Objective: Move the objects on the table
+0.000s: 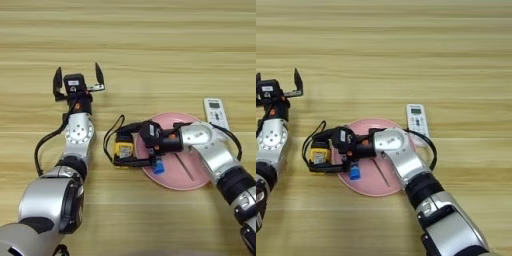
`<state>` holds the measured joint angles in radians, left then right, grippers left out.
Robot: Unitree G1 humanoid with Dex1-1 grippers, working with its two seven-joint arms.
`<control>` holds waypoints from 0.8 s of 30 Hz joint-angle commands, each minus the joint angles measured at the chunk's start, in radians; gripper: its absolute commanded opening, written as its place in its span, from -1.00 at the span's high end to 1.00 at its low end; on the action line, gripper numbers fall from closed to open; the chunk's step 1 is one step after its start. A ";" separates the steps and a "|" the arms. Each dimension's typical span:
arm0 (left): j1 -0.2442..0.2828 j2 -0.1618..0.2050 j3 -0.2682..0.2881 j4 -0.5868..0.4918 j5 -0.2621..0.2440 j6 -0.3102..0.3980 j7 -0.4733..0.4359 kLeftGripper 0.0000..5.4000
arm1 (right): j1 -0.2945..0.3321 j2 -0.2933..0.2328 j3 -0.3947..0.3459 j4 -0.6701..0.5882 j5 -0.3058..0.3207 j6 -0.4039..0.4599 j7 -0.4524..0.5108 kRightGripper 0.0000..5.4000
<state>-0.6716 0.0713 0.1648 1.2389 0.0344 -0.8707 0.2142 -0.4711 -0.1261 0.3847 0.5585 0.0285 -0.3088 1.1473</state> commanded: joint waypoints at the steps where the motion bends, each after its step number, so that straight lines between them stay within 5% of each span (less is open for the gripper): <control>1: 0.001 0.003 0.002 0.000 0.003 0.003 0.002 -1.00 | 0.032 -0.025 0.037 0.013 -0.016 0.036 0.038 -0.33; 5: 0.000 0.004 0.003 0.001 0.002 0.004 0.001 -1.00 | 0.028 -0.028 0.040 0.018 -0.012 0.036 0.029 -0.33; 17: -0.001 0.002 0.007 0.002 0.003 0.004 -0.002 -1.00 | 0.022 -0.030 0.046 0.013 0.003 0.032 0.028 -0.89; 24: -0.001 0.001 0.007 0.001 0.004 0.004 -0.001 -1.00 | 0.022 -0.032 0.045 0.002 0.010 0.036 0.031 -0.99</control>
<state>-0.6716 0.0713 0.1732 1.2390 0.0343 -0.8705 0.2131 -0.4614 -0.1492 0.4190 0.5598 0.0456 -0.2917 1.1625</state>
